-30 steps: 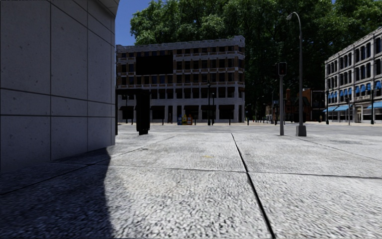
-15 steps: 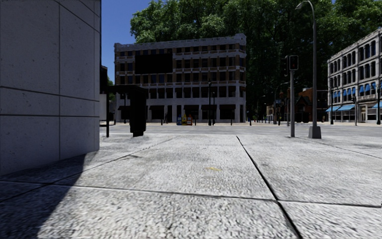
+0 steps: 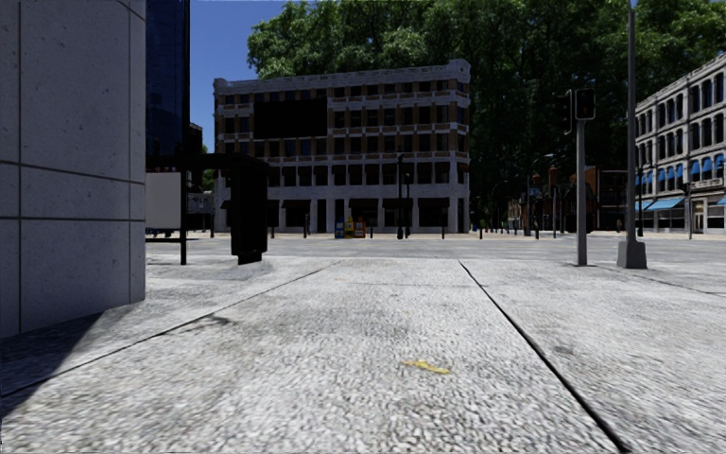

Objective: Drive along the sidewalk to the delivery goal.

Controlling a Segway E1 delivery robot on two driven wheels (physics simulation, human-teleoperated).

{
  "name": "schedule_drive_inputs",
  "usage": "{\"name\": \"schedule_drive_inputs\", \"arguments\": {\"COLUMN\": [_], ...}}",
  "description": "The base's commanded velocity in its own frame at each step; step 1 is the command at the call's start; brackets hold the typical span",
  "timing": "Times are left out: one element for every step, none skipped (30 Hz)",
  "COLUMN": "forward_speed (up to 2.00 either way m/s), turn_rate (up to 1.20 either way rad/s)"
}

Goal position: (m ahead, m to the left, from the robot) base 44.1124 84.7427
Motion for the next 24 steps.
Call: {"name": "schedule_drive_inputs", "arguments": {"forward_speed": [2.0,2.0,2.0,2.0,2.0,2.0,2.0,2.0,2.0,2.0,2.0,2.0,2.0,2.0,2.0,2.0,2.0,2.0,2.0,2.0,2.0,2.0,2.0,2.0], "turn_rate": [0.15,0.15,0.16,0.18,0.24,0.27,0.27,0.28,0.28,0.28,0.28,0.28,0.34,0.4,0.41,0.42,0.42,0.42,0.42,0.42,0.42,0.42,0.42,0.46]}}
